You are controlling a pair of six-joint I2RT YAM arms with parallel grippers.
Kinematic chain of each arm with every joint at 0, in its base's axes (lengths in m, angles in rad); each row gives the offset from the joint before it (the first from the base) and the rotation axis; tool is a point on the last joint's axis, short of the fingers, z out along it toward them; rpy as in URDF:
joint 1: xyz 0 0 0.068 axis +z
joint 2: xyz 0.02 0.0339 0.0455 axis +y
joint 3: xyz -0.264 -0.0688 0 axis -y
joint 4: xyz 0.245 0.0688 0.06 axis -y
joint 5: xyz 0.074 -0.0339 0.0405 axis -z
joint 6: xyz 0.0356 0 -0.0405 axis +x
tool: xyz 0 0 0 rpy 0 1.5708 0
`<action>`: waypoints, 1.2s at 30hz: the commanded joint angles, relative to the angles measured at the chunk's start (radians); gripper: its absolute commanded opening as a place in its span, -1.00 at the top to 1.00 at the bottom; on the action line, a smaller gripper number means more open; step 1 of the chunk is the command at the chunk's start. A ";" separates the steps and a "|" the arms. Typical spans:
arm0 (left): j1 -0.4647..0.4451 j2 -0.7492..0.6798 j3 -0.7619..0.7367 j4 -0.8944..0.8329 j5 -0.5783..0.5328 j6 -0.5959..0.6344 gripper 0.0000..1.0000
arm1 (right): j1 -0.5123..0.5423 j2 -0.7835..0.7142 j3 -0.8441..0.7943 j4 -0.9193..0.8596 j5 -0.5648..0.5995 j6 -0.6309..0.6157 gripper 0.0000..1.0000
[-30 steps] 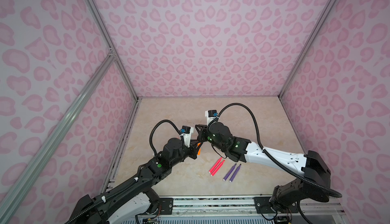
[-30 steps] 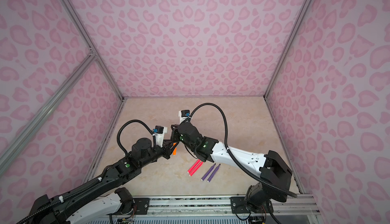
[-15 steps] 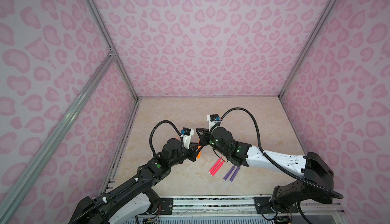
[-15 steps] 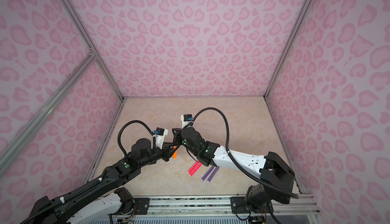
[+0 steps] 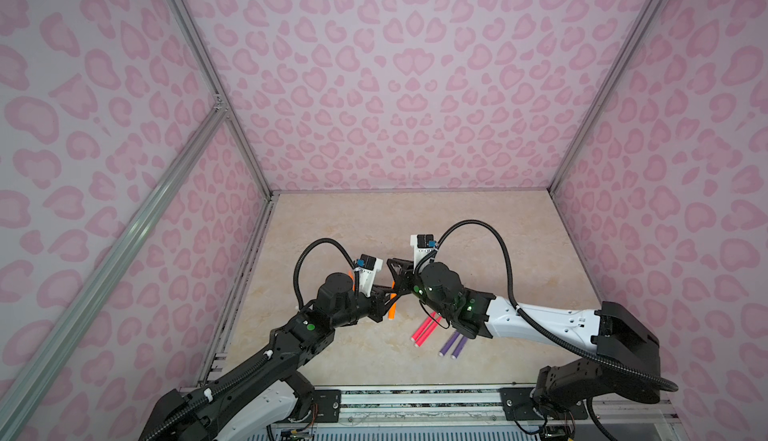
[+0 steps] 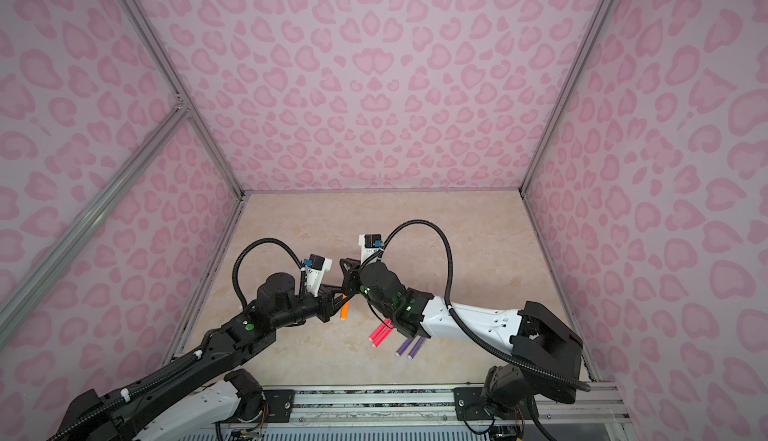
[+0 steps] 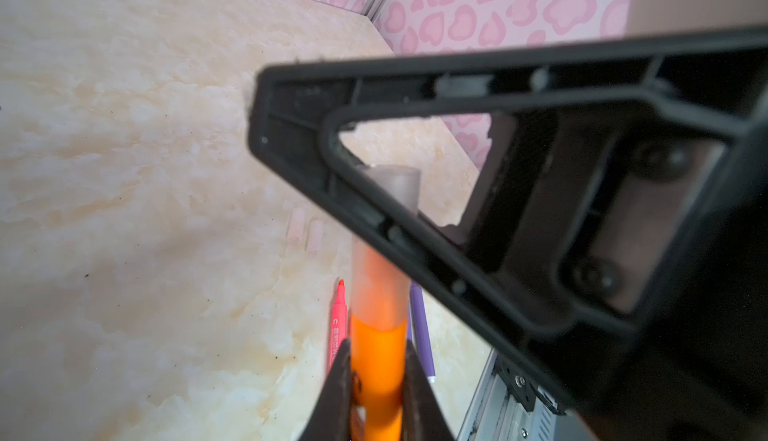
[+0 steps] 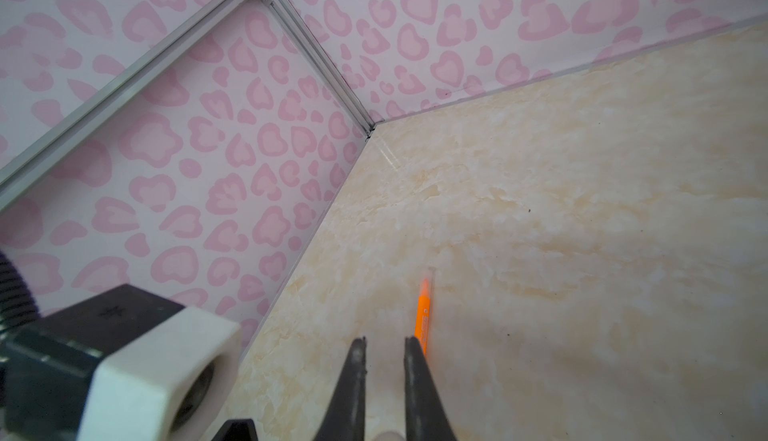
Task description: Insert the pens into the pen caps
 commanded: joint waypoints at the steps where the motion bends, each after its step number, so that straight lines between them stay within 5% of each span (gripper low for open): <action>1: 0.020 -0.005 0.002 0.125 -0.182 -0.060 0.93 | 0.037 0.020 -0.016 -0.085 -0.094 0.011 1.00; 18: 0.046 -0.034 -0.014 0.101 -0.231 -0.075 0.93 | 0.102 0.008 -0.068 -0.124 0.023 0.045 1.00; 36: 0.045 -0.058 0.048 -0.109 -0.498 -0.010 0.93 | 0.150 0.016 -0.006 -0.245 0.070 0.054 1.00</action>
